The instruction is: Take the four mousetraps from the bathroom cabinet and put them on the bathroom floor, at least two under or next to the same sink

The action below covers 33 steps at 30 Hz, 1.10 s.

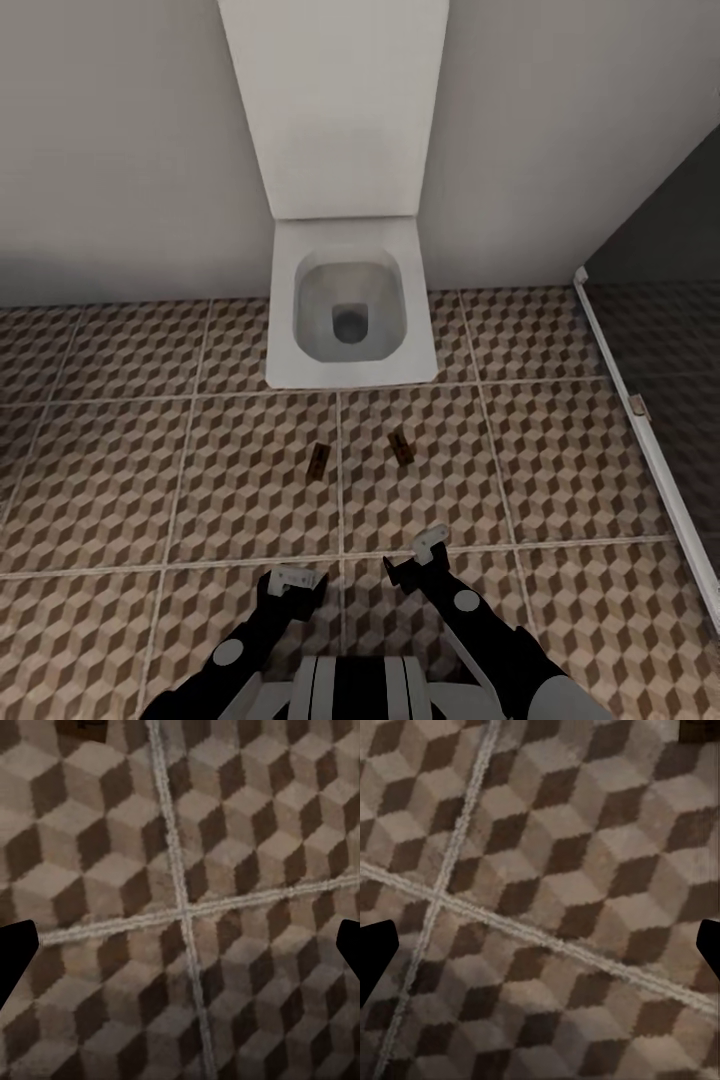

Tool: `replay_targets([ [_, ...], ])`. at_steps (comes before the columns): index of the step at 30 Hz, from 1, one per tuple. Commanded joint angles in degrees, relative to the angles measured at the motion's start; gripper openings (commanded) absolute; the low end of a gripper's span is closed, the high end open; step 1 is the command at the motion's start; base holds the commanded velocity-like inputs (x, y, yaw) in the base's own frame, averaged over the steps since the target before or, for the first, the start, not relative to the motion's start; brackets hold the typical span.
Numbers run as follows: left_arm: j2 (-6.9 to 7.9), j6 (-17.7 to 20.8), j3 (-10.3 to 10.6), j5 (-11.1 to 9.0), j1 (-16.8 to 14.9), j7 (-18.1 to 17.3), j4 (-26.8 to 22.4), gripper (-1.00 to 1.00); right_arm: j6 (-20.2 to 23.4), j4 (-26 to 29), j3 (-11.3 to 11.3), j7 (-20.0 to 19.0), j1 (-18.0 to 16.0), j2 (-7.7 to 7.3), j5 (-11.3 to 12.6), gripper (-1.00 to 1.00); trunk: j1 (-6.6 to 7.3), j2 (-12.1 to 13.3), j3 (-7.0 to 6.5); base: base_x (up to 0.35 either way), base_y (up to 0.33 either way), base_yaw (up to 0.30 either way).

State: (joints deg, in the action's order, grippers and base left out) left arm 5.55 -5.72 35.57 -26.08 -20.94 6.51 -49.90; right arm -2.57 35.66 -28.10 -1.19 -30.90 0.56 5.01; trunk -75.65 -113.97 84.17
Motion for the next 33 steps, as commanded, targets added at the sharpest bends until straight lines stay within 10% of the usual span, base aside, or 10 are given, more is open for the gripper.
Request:
replay_targets([
  [1, 0.2, -0.32, 0.42, -0.55, -0.07, 0.52, -0.02, 1.0, -0.24, -0.07, -0.12, -0.14, -0.04, -0.04, 0.53, 1.0, 0.23, 0.41, -0.17, 0.0, 0.0, 0.0],
  [12, 1.55, -0.31, 0.38, -0.52, -0.07, 0.65, -1.35, 1.0, -0.36, -0.07, -0.11, -0.44, -0.04, -0.56, 0.53, 1.0, 2.65, 4.82, -2.14, 0.0, 0.0, 0.0],
  [33, 9.21, -0.27, 0.29, -0.59, -0.05, 0.97, -6.21, 1.0, -7.39, -0.4, -0.05, -8.03, -0.04, -3.9, 0.46, 1.0, 7.26, 13.24, -5.91, 0.0, 0.0, 0.0],
])
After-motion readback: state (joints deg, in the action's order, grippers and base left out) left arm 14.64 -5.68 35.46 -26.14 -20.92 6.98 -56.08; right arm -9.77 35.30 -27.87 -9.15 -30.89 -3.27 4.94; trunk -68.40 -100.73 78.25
